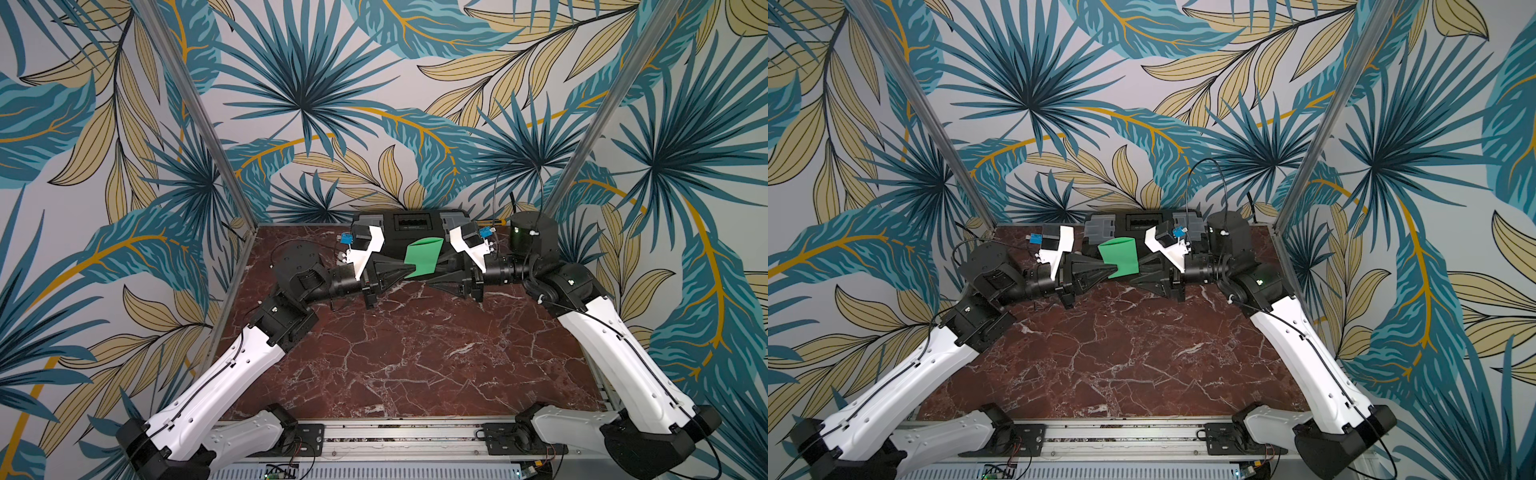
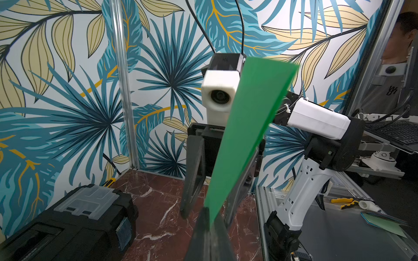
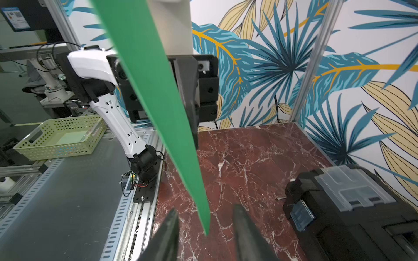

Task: Fold the square paper along the opposite sides
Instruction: Smooth out the paper, then place the paper at the center of the board.

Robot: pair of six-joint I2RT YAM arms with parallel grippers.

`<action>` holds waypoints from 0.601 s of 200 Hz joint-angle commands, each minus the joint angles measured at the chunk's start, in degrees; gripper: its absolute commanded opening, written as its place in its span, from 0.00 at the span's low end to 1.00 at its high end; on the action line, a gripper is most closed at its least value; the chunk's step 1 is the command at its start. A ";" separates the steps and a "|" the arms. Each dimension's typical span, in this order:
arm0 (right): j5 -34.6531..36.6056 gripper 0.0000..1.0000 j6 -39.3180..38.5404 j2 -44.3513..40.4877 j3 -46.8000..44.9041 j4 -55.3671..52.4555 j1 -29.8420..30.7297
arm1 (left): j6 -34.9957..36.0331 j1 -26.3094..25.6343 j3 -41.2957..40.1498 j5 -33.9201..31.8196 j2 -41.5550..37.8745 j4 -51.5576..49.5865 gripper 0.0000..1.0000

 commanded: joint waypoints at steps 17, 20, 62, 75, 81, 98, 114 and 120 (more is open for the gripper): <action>29.04 0.92 9.58 -9.82 -14.51 6.51 -0.03 | -3.00 -0.09 -3.62 -4.30 -1.50 -2.65 0.00; 32.97 0.94 10.59 -10.84 -16.18 7.15 -0.04 | -3.74 -0.09 -4.54 -4.57 -1.50 -2.65 0.00; 61.55 0.98 19.53 -21.52 -31.75 7.25 -0.10 | -17.27 -1.32 -20.70 -6.59 0.20 0.30 0.00; 64.92 1.00 21.51 -23.35 -34.46 6.94 -0.10 | -19.84 -2.39 -26.26 -8.80 0.69 1.10 0.00; 65.94 1.00 22.36 -23.70 -35.25 6.89 -0.06 | -21.04 -2.84 -28.46 -9.89 0.93 1.57 0.00; 67.58 1.00 23.83 -22.93 -35.70 6.89 -0.13 | -24.98 -3.22 -33.75 -12.14 1.65 3.34 0.00; 68.76 1.00 24.90 -21.19 -35.45 7.06 -0.18 | -28.16 -3.39 -37.67 -14.66 2.63 3.93 0.02; 68.96 1.00 25.24 -20.64 -35.57 7.21 -0.12 | -29.28 -3.43 -38.74 -15.33 3.15 4.15 0.03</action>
